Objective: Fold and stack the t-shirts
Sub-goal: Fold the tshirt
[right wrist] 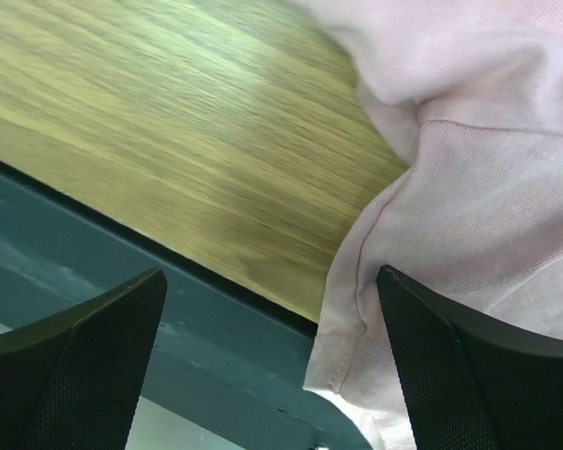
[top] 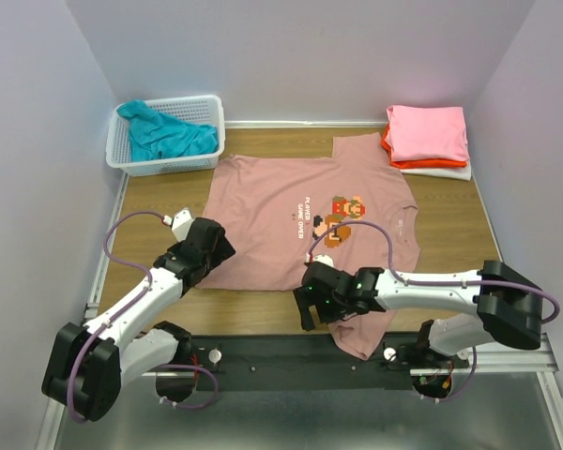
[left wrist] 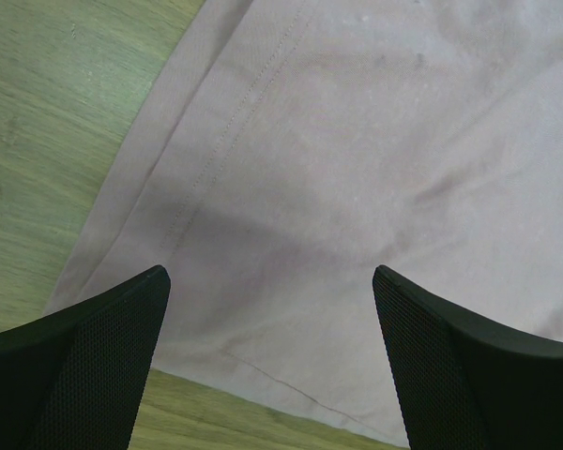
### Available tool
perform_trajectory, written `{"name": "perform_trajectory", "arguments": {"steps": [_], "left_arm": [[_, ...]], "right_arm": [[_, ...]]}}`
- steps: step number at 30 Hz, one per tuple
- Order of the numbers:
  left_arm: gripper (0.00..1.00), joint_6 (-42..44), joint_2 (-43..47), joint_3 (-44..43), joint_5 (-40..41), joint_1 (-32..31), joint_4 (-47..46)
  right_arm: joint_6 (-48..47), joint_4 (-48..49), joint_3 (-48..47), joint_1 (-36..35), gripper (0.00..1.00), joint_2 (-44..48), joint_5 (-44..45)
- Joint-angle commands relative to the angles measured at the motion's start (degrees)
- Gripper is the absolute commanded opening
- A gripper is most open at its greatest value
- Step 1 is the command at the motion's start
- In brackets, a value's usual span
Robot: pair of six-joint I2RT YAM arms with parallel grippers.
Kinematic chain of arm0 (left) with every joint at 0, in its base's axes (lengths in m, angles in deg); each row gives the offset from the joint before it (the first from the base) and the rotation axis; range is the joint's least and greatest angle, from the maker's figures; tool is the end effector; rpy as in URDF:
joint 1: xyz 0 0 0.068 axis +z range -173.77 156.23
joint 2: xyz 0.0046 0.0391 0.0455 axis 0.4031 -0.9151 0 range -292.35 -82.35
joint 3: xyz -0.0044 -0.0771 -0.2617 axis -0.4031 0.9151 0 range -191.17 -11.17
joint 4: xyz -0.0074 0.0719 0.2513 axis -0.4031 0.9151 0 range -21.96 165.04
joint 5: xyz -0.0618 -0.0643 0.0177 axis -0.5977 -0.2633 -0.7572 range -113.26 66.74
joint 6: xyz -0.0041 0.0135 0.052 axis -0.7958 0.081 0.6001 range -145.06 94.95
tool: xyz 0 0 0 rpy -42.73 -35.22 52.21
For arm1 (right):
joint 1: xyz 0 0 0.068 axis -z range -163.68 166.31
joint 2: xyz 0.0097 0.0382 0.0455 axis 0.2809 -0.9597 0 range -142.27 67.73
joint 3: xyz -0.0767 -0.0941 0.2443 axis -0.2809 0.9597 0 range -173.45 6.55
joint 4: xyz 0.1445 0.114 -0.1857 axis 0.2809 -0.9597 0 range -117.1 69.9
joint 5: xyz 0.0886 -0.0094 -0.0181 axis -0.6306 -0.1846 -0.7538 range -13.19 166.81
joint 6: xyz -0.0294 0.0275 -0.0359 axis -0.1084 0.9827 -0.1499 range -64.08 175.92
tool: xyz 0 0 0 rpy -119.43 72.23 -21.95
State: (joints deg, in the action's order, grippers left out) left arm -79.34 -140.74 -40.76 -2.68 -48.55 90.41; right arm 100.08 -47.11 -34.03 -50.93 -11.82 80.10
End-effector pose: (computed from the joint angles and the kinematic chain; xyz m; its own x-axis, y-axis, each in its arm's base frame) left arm 0.1800 -0.0693 0.1893 -0.5689 -0.5746 -0.5883 -0.4621 0.8152 -0.3492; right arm 0.0966 0.2251 0.1657 -0.8886 -0.3202 -0.3285 -0.4078 0.8793 0.2461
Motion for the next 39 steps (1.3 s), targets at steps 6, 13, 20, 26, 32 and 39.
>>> {"name": "perform_trajectory", "arguments": {"steps": [6, 13, 20, 26, 32, 39], "left_arm": [[0.97, 0.7, -1.1, -1.7, 2.0, 0.1, -0.8], [0.98, 0.4, -2.2, -1.7, 3.0, 0.1, 0.0], [0.98, -7.0, -0.9, -0.2, 5.2, 1.7, 5.6], [0.86, -8.9, -1.4, 2.2, 2.1, 2.8, 3.9], [0.79, -9.7, -4.8, 1.9, -0.7, 2.8, 4.4], [0.81, -12.7, -4.1, -3.5, 0.9, 2.8, 11.5]], "right_arm": [[1.4, 4.1, -2.5, -3.2, 1.0, -1.7, -1.0], [2.8, 2.8, -2.4, -5.1, 1.0, 4.0, -2.7], [5.5, -8.4, 0.3, -5.3, 1.0, 12.5, -0.5], [5.6, -15.4, 3.8, -5.3, 1.0, 18.2, -2.9], [6.1, -18.3, 7.0, -5.3, 1.0, 19.5, -7.6], [3.0, -18.3, 7.1, -5.3, 1.0, 19.1, -5.8]]}}
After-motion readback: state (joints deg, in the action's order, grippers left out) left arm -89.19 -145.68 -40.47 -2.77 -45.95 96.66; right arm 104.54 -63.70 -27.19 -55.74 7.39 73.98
